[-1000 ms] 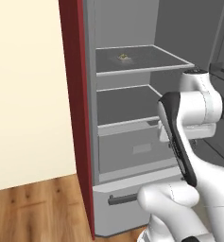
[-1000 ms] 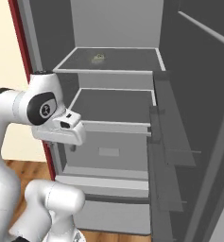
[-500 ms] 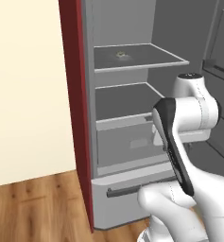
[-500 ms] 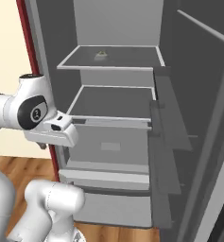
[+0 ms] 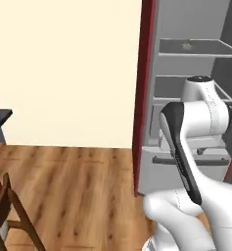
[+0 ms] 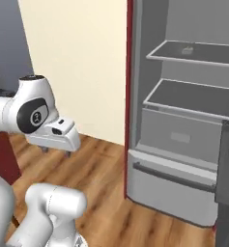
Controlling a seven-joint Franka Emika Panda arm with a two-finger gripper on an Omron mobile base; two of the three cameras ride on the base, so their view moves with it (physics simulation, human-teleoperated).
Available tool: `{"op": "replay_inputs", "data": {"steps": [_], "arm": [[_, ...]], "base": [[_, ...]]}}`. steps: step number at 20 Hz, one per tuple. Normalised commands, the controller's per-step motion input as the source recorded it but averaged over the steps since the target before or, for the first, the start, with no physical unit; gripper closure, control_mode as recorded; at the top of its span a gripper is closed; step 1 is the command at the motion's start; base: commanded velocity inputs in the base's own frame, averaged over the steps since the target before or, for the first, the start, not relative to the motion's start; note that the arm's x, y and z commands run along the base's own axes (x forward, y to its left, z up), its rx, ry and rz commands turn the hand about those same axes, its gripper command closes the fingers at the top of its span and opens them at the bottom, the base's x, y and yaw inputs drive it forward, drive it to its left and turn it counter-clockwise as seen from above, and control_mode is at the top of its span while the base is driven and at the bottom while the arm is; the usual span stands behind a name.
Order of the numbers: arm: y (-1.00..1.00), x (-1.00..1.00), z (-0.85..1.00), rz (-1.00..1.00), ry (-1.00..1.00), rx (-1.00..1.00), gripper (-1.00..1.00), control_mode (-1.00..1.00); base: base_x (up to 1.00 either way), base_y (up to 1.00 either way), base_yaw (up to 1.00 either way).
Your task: Place two dumplings into each of the tupperware containers and then place the containers in the fridge.
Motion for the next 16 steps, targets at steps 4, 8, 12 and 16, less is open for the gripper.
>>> {"op": "replay_inputs", "data": {"steps": [4, 8, 12, 16], "arm": [[0.00, 0.00, 0.00, 0.00, 0.00, 0.00, -1.00, 1.00], [0.00, 0.00, 0.00, 0.00, 0.00, 0.00, -1.00, 1.00], [0.00, 0.00, 0.00, 0.00, 0.00, 0.00, -1.00, 1.00], [0.00, 0.00, 0.00, 0.00, 0.00, 0.00, -1.00, 1.00]], "base": [[-0.95, 0.77, 0.78], [-1.00, 0.98, 0.69], [-1.00, 0.94, 0.69], [-0.86, 0.87, 0.77]]}}
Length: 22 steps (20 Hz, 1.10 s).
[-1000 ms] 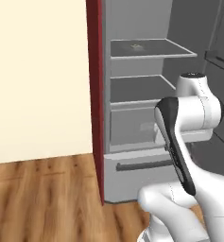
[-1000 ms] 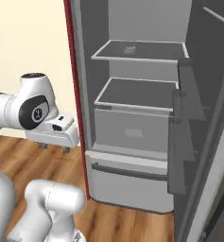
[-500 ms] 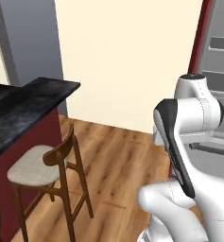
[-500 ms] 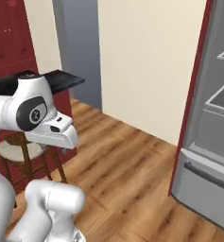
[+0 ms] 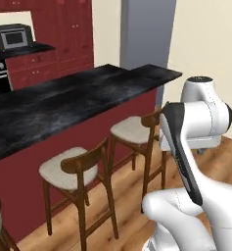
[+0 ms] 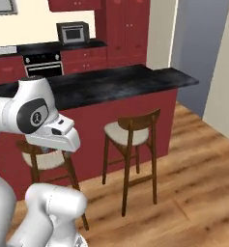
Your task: Place two dumplings into each of the tupperware containers and then place the containers in the fridge.
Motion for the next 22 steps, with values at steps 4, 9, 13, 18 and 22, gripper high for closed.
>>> {"op": "replay_inputs", "data": {"steps": [4, 9, 13, 18, 22], "arm": [[0.00, 0.00, 0.00, 0.00, 0.00, 0.00, -1.00, 1.00], [0.00, 0.00, 0.00, 0.00, 0.00, 0.00, -1.00, 1.00], [0.00, 0.00, 0.00, 0.00, 0.00, 0.00, -1.00, 1.00], [0.00, 0.00, 0.00, 0.00, 0.00, 0.00, -1.00, 1.00], [0.00, 0.00, 0.00, 0.00, 0.00, 0.00, -1.00, 1.00]], "base": [[-0.43, 1.00, 0.73], [-0.28, 1.00, 0.57], [-0.01, 1.00, 0.41], [0.25, 0.97, 0.18], [0.44, 0.98, 0.10]]}}
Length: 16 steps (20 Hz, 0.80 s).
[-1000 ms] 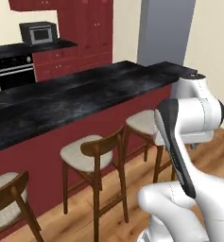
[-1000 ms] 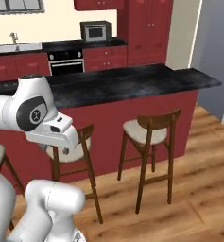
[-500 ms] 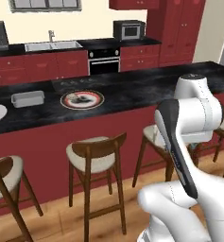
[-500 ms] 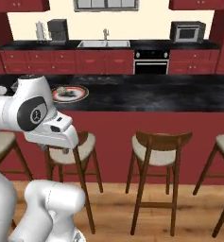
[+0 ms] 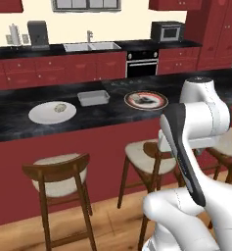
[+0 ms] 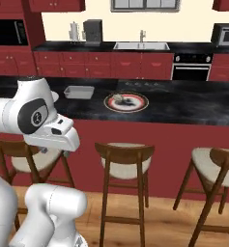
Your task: Place two dumplings into each of the tupperware containers and then place the containers in the fridge.
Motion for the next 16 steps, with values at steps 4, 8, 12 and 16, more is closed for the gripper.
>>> {"op": "replay_inputs", "data": {"steps": [4, 8, 12, 16], "arm": [[0.00, 0.00, 0.00, 0.00, 0.00, 0.00, -1.00, 1.00], [0.00, 0.00, 0.00, 0.00, 0.00, 0.00, -1.00, 1.00], [0.00, 0.00, 0.00, 0.00, 0.00, 0.00, -1.00, 1.00], [0.00, 0.00, 0.00, 0.00, 0.00, 0.00, -1.00, 1.00]], "base": [[0.51, 0.52, 0.12], [0.68, 0.03, 0.01], [0.59, 0.29, 0.03], [0.46, 0.44, 0.06]]}}
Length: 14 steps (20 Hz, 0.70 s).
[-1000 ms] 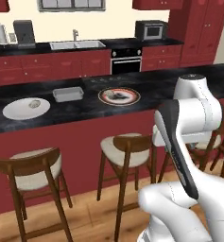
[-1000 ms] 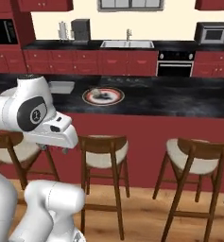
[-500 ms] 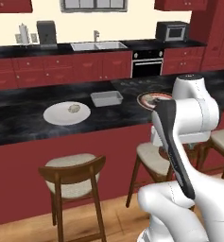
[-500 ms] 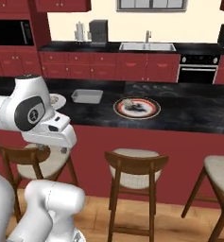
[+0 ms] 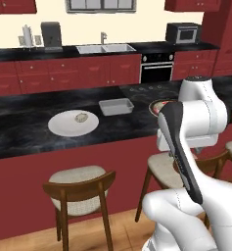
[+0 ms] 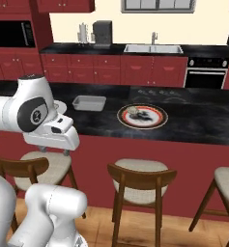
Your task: Place two dumplings into each of the tupperware containers and then place the containers in the fridge.
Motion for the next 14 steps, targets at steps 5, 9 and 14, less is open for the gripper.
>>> {"op": "replay_inputs", "data": {"steps": [5, 9, 14], "arm": [[0.00, 0.00, 0.00, 0.00, 0.00, 0.00, -1.00, 1.00], [0.00, 0.00, 0.00, 0.00, 0.00, 0.00, -1.00, 1.00], [0.00, 0.00, 0.00, 0.00, 0.00, 0.00, -1.00, 1.00]], "base": [[0.69, 0.49, 0.00], [0.62, 0.76, 0.13], [0.86, 0.57, 0.14]]}}
